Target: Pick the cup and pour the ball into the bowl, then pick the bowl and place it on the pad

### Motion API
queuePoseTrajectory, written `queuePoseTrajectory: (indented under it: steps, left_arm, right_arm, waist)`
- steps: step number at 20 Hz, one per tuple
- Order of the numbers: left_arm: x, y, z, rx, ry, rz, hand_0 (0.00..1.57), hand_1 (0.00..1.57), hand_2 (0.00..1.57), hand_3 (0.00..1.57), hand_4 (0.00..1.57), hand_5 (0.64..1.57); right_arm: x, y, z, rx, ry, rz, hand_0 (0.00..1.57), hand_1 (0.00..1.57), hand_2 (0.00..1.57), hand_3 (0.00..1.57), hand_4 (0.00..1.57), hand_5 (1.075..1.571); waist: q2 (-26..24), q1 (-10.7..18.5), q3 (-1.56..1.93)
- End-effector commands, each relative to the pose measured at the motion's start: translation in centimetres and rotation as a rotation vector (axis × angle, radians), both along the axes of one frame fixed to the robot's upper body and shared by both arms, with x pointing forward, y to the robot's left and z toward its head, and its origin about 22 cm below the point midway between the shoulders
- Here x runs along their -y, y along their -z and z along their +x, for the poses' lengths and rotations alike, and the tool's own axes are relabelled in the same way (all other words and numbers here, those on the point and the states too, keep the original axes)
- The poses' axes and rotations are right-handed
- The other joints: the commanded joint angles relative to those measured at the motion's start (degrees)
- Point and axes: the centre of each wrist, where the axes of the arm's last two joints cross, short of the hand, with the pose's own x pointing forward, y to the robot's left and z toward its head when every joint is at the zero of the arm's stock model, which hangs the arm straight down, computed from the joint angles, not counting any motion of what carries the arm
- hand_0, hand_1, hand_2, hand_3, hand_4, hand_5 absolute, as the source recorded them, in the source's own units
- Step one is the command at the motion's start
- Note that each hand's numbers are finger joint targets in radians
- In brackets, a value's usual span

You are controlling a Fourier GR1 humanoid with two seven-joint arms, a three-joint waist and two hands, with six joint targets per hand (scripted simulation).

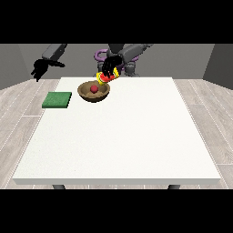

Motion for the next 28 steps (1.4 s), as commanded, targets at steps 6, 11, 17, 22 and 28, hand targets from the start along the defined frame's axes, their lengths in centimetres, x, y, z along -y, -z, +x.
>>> queuePoseTrajectory:
  steps: [6, 11, 17, 22, 28]
  left_arm:
    - [2.2, -2.2, -0.3, 0.046, 0.064, 0.313, 0.61, 0.61, 1.57, 1.57, 1.23, 1.387]
    - [3.4, -5.1, 1.0, 0.158, 0.073, 0.484, 1.56, 1.56, 1.57, 1.57, 1.2, 1.451]
    - [3.9, -8.9, 1.6, 0.185, 0.076, 0.462, 1.5, 1.5, 1.57, 1.57, 1.21, 1.455]
    - [0.7, -6.0, 1.6, 0.059, 0.04, 0.24, 1.35, 1.35, 1.57, 1.57, 1.19, 1.456]
    - [-6.9, -8.8, 3.8, 0.045, -0.043, -0.258, 0.4, 0.4, 1.57, 1.57, 1.0, 1.57]
  right_arm:
    - [1.1, 0.9, -1.0, -0.003, 0.011, 0.021, 0.0, 0.0, 0.0, 0.07, 0.0, 1.519]
    - [1.2, 0.3, -0.5, -0.005, 0.008, 0.025, 0.0, 0.0, 0.0, 0.2, 0.0, 1.515]
    - [2.9, -0.1, -1.3, 0.034, 0.031, 0.022, 0.0, 0.0, 0.0, 0.28, 0.0, 1.517]
    - [0.4, 3.1, -2.1, -0.095, -0.037, 0.078, 0.0, 0.0, 0.0, 0.0, 0.46, 1.557]
    - [1.5, 3.5, -3.0, -0.127, 0.074, 0.112, 0.0, 0.0, 0.0, 0.0, 0.48, 1.561]
  waist:
    - [-1.52, 0.85, 0.02]
    - [-0.99, 0.82, 0.01]
    - [1.09, 1.72, 0.0]
    - [-0.51, 2.59, -0.1]
    - [-2.64, 9.98, -0.28]
